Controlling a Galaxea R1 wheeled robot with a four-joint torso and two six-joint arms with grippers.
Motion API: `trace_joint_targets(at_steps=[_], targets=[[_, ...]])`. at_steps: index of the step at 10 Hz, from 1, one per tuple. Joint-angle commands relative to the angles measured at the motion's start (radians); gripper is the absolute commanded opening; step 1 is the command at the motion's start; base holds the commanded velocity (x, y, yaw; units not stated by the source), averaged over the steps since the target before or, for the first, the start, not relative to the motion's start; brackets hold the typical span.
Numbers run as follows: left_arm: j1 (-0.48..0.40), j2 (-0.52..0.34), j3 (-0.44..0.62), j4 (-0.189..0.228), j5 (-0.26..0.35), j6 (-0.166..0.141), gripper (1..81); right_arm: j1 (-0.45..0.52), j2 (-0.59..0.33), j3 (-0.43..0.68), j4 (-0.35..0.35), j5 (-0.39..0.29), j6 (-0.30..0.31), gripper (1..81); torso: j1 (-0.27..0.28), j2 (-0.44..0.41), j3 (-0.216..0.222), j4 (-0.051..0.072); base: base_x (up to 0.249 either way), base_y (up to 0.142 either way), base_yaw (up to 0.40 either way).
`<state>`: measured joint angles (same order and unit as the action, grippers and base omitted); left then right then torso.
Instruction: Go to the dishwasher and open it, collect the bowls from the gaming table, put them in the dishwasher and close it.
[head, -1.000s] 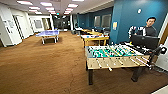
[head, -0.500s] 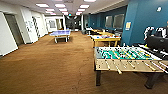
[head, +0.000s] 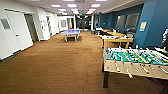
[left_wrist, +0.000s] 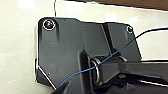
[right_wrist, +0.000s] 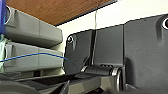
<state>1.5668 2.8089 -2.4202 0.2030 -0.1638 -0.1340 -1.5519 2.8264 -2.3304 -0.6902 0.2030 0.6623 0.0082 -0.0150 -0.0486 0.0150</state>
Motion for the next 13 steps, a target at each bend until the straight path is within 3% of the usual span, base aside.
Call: trace_joint_targets(at_steps=[1, 13], targets=[[-0.037, -0.012, 0.006, 0.006, 0.052, 0.002, 81.1, 0.038, -0.002, 0.005, -0.018, -0.024, -0.001, 81.1, 0.0, 0.0, 0.0, 0.0, 0.0, 0.0, 0.104], [-0.037, -0.011, -0.01, -0.005, 0.052, -0.001, 81.1, 0.037, 0.007, -0.003, -0.018, -0.025, -0.001, 81.1, 0.0, 0.0, 0.0, 0.0, 0.0, 0.0, 0.007]])
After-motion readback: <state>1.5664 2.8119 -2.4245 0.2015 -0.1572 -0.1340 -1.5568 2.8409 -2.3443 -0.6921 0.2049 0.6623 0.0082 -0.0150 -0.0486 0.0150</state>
